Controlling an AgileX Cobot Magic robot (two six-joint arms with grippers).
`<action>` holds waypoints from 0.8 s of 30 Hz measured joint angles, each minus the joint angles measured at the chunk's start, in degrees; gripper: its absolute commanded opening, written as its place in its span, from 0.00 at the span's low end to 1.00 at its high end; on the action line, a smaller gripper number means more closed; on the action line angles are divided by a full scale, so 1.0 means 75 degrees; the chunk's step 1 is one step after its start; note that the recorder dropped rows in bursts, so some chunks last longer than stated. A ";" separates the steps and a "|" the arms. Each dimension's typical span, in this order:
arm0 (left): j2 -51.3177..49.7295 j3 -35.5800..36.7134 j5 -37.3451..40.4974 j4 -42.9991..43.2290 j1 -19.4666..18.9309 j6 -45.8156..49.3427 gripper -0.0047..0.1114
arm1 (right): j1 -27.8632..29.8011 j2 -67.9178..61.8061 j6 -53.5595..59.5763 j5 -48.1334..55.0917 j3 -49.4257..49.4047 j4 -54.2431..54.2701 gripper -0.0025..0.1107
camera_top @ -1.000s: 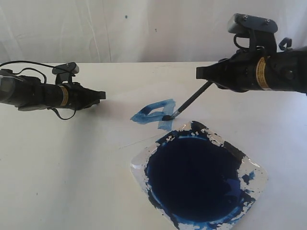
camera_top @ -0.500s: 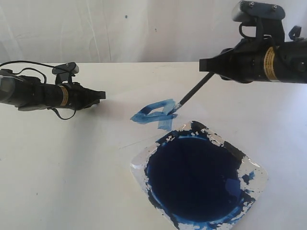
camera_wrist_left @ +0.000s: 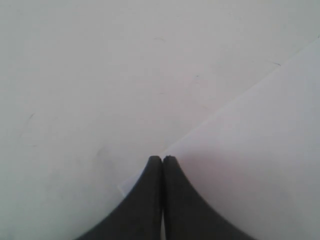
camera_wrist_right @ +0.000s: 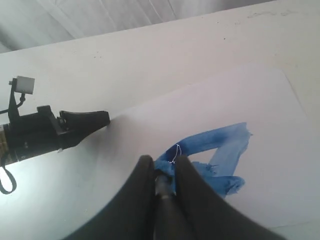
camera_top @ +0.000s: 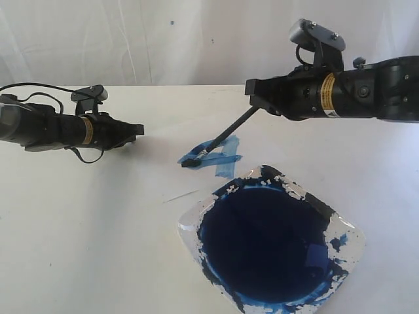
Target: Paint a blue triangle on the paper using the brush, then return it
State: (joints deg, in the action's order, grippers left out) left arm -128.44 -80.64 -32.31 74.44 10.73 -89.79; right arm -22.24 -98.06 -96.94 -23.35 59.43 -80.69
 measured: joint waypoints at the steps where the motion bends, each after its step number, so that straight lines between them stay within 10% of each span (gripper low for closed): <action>1: 0.0000 0.0000 0.0000 0.0000 0.0000 0.0000 0.04 | 0.0000 -0.0032 0.0082 0.0000 0.0001 0.0054 0.02; 24: 0.0000 0.0000 0.0000 0.0000 0.0000 0.0000 0.04 | -0.0051 0.0627 -0.1666 0.1108 -0.0167 -0.2101 0.02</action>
State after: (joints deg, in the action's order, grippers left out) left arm -128.44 -80.64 -32.31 74.44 10.73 -89.79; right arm -22.62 -93.36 -109.44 -15.03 58.18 -96.44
